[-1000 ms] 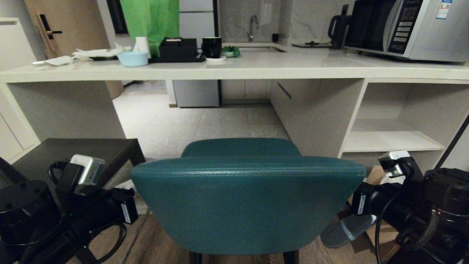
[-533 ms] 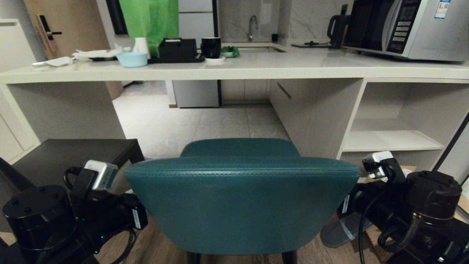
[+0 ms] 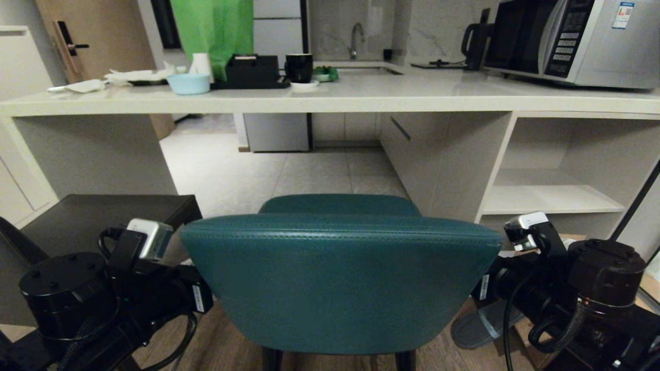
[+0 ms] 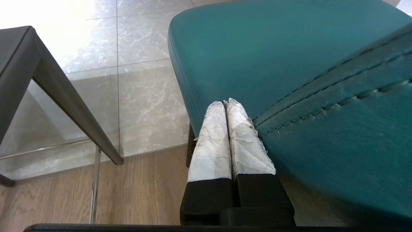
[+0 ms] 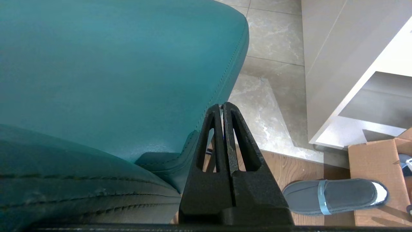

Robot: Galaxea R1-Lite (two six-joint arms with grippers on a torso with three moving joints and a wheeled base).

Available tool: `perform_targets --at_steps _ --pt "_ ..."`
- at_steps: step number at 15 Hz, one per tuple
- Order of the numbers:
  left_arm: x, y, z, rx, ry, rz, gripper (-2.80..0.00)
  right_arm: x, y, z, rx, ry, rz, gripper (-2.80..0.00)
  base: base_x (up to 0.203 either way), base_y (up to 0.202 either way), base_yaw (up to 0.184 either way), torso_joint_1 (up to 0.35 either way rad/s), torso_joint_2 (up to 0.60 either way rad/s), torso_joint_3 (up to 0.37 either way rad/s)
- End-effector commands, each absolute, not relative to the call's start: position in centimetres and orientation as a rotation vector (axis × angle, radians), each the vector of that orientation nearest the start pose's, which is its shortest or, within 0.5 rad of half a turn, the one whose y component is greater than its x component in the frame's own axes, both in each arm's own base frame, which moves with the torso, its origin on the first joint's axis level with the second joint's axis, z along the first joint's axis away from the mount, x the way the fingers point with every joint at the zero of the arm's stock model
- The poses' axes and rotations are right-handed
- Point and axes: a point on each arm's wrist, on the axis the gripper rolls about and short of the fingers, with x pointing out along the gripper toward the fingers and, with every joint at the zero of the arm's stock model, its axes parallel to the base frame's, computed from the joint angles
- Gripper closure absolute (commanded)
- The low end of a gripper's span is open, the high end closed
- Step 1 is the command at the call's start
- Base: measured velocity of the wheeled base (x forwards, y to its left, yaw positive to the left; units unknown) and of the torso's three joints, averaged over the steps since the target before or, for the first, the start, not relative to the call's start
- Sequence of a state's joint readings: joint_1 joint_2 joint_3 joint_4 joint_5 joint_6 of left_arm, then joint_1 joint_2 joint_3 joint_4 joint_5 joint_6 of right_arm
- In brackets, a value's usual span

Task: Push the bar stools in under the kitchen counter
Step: Push the blue chair back under the dining table

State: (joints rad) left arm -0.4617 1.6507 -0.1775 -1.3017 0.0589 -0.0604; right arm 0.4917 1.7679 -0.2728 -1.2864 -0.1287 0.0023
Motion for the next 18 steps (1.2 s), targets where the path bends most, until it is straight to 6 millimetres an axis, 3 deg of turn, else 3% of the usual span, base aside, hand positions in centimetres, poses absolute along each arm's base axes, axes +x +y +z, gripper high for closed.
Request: perform_targets --at_steps 1,4,18 --pt "19.7 -9.7 11.3 -0.012 0.182 -0.394 0.0 22.1 11.5 10.6 -0.061 0.189 0.369 0.0 0.0 0.0 0.0 0.0 0.0 0.0" --pt "19.4 -9.7 11.2 -0.009 0.187 -0.394 0.0 22.4 11.8 10.4 -0.067 0.193 0.37 0.0 0.078 0.0 -0.001 -0.001 0.0 0.006" --pt "19.4 -10.7 10.5 0.006 0.219 -0.412 0.0 22.1 12.2 10.2 -0.082 0.184 0.39 0.0 0.18 0.0 0.001 0.003 0.0 0.003"
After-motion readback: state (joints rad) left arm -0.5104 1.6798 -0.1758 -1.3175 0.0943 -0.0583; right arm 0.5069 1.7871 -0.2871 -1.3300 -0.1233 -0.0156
